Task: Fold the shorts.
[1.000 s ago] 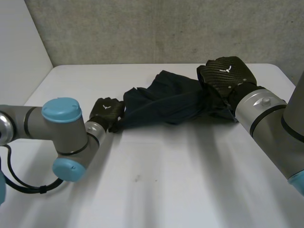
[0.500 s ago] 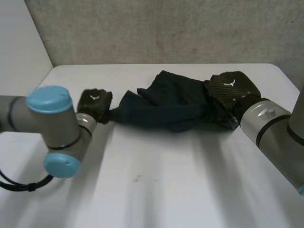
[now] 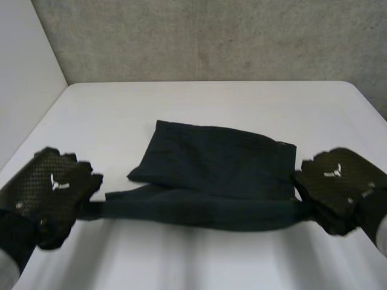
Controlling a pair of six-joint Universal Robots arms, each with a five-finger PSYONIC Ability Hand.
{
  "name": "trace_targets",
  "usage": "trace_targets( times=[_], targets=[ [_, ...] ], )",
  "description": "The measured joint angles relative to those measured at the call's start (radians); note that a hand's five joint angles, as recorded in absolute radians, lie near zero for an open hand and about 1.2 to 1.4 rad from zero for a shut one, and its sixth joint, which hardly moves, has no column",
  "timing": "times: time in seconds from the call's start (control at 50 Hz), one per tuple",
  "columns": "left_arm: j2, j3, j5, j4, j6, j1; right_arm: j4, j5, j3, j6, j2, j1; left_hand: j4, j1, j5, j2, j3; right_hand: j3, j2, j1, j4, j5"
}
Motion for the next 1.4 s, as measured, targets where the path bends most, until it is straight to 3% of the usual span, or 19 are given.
trace_targets(
  times=[0.12,0.26,0.36,0.48,0.52,0.72,0.84,0.88,0.9,0.94,0.96,0.98,1.04,1.16,1.24,1.4],
  targets=[
    [0.007,0.005,0.054,-0.061,-0.007,-0.021,0.043,-0.034,0.036,-0.091,-0.033,-0.064,0.000,0.000,0.000,0.000,0.000,0.000,0.000,0.000,0.000,0.000],
    [-0.119,0.047,0.089,0.019,-0.003,-0.022,-0.033,-0.097,0.014,-0.116,0.041,-0.135,0.000,0.000,0.000,0.000,0.000,0.000,0.000,0.000,0.000,0.000],
    [-0.425,0.233,0.087,0.244,0.001,-0.022,-0.160,-0.113,-0.100,-0.077,0.273,-0.158,0.000,0.001,0.000,0.002,0.004,0.000,0.000,0.000,0.000,0.000],
    [-0.679,0.438,0.072,0.369,0.002,-0.024,-0.240,-0.069,-0.219,-0.040,0.444,-0.146,0.001,0.000,0.000,0.002,0.004,0.000,0.000,0.000,0.000,0.000],
    [-0.890,0.636,0.051,0.429,0.005,-0.025,-0.317,-0.024,-0.314,-0.026,0.562,-0.129,0.001,0.001,0.000,0.002,0.004,0.000,0.000,0.000,0.000,0.000],
    [-1.393,1.246,-0.024,0.441,0.066,-0.026,-0.587,0.017,-0.555,-0.033,0.883,-0.087,0.002,0.000,0.000,0.002,0.004,0.000,0.000,0.000,0.000,0.000],
    [-1.532,1.398,-0.023,0.459,0.098,-0.029,-0.681,0.014,-0.649,-0.063,1.020,-0.077,-0.007,-0.008,-0.001,-0.007,-0.005,-0.051,-0.066,-0.051,-0.050,-0.040],
    [-1.551,1.408,-0.022,0.478,0.099,-0.032,-0.700,0.023,-0.675,-0.079,1.056,-0.074,-0.105,-0.079,-0.067,-0.119,-0.098,-0.324,-0.329,-0.307,-0.325,-0.295],
    [-1.560,1.410,-0.021,0.492,0.098,-0.034,-0.708,0.031,-0.687,-0.086,1.070,-0.074,-0.199,-0.179,-0.156,-0.216,-0.190,-0.324,-0.329,-0.307,-0.325,-0.295],
    [-1.571,1.406,-0.020,0.525,0.096,-0.041,-0.718,0.053,-0.705,-0.097,1.089,-0.072,-0.517,-0.539,-0.469,-0.511,-0.500,-0.804,-0.818,-0.705,-0.808,-0.753],
    [-1.574,1.400,-0.020,0.544,0.094,-0.045,-0.721,0.068,-0.711,-0.097,1.091,-0.070,-0.764,-0.805,-0.713,-0.773,-0.760,-0.859,-0.866,-0.731,-0.862,-0.803],
    [-1.574,1.392,-0.020,0.564,0.092,-0.050,-0.723,0.086,-0.715,-0.094,1.086,-0.066,-0.924,-0.925,-0.858,-0.912,-0.899,-0.959,-0.947,-0.764,-0.947,-0.888],
    [-1.558,1.354,-0.023,0.616,0.082,-0.062,-0.726,0.123,-0.708,-0.071,1.053,-0.061,-0.997,-0.944,-0.922,-0.993,-0.979,-0.982,-0.958,-0.765,-0.957,-0.909],
    [-1.416,1.183,-0.026,0.653,0.008,-0.074,-0.718,0.156,-0.556,0.115,0.808,-0.062,-0.997,-0.944,-0.922,-0.994,-0.979,-0.982,-0.958,-0.765,-0.957,-0.909],
    [-1.241,0.968,-0.015,0.653,-0.111,-0.071,-0.685,0.108,-0.394,0.239,0.650,-0.064,-0.997,-0.944,-0.922,-0.995,-0.979,-0.982,-0.958,-0.765,-0.957,-0.909],
    [-0.971,0.612,0.055,0.647,-0.335,-0.057,-0.608,-0.013,-0.152,0.331,0.535,-0.079,-0.997,-0.944,-0.922,-0.995,-0.979,-0.964,-0.944,-0.761,-0.952,-0.901]
  ],
)
